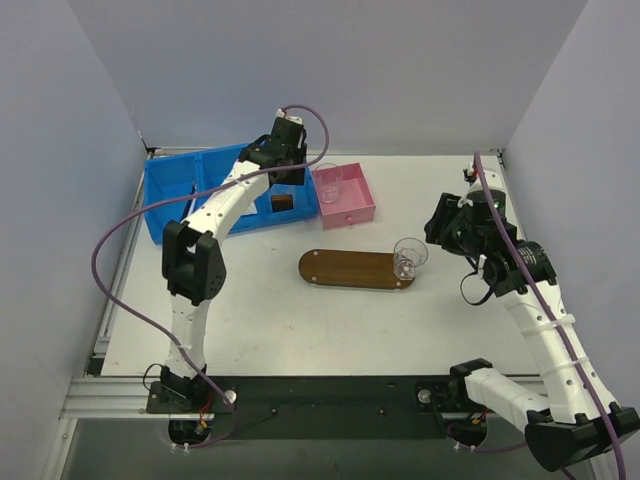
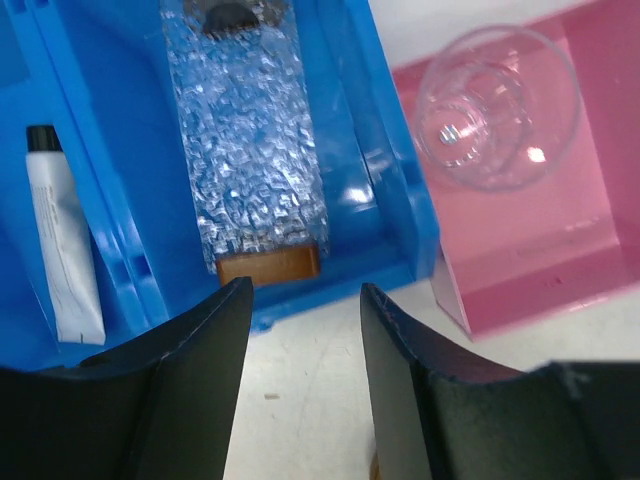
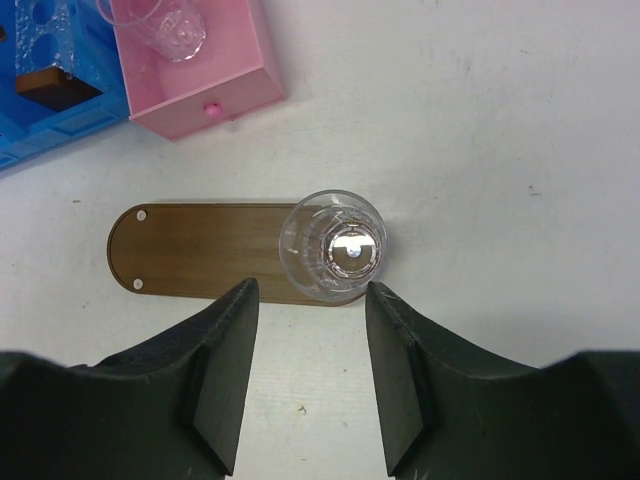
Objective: Prepare toiletry sets of a toothbrush and toothpaste on the tray
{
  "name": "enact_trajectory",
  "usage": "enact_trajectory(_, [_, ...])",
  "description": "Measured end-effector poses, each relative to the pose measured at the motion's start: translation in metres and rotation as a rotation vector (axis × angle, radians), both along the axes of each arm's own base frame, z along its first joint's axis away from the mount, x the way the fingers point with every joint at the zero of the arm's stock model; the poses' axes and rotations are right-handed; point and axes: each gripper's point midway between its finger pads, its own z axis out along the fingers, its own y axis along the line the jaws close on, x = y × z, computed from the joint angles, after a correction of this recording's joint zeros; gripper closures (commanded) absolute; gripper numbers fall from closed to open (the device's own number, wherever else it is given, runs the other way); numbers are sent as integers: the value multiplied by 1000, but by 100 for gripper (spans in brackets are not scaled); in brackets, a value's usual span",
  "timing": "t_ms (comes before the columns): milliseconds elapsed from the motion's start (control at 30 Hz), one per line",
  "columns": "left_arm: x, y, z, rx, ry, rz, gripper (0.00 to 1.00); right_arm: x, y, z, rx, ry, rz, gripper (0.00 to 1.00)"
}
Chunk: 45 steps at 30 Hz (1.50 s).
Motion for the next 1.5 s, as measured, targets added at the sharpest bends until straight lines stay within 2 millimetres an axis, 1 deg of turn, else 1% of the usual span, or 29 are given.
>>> enact_trajectory(67, [13, 4, -8, 33, 8, 23, 44, 0, 0, -1, -4, 9, 2, 58])
enact_trajectory(133, [21, 9, -18, 62, 21, 42, 45, 1, 1, -2, -9, 17, 6, 58])
enact_trajectory(367, [27, 37, -50, 132, 97, 83, 46, 3, 2, -2, -6, 27, 8, 58])
enact_trajectory(500, [31, 49, -62, 151, 121, 94, 47, 3, 6, -4, 10, 39, 19, 58])
enact_trajectory(600, [33, 52, -70, 148, 135, 95, 47, 1, 7, -6, 14, 49, 25, 59])
enact_trajectory(767, [34, 48, -84, 133, 160, 79, 47, 1, 10, -9, 18, 65, 36, 59])
enact_trajectory(1000, [40, 52, -86, 119, 156, 83, 47, 4, 13, -15, 22, 90, 44, 59])
enact_trajectory(1100, [41, 53, -89, 122, 157, 87, 46, 5, 14, -15, 22, 95, 47, 59])
enact_trajectory(1367, [44, 58, -89, 145, 146, 109, 46, 8, 18, -16, 25, 115, 58, 59])
enact_trajectory(1400, [44, 59, -90, 148, 146, 111, 49, 9, 18, -17, 25, 120, 60, 59])
enact_trajectory(1500, [45, 60, -90, 151, 144, 116, 51, 10, 19, -18, 25, 126, 62, 59])
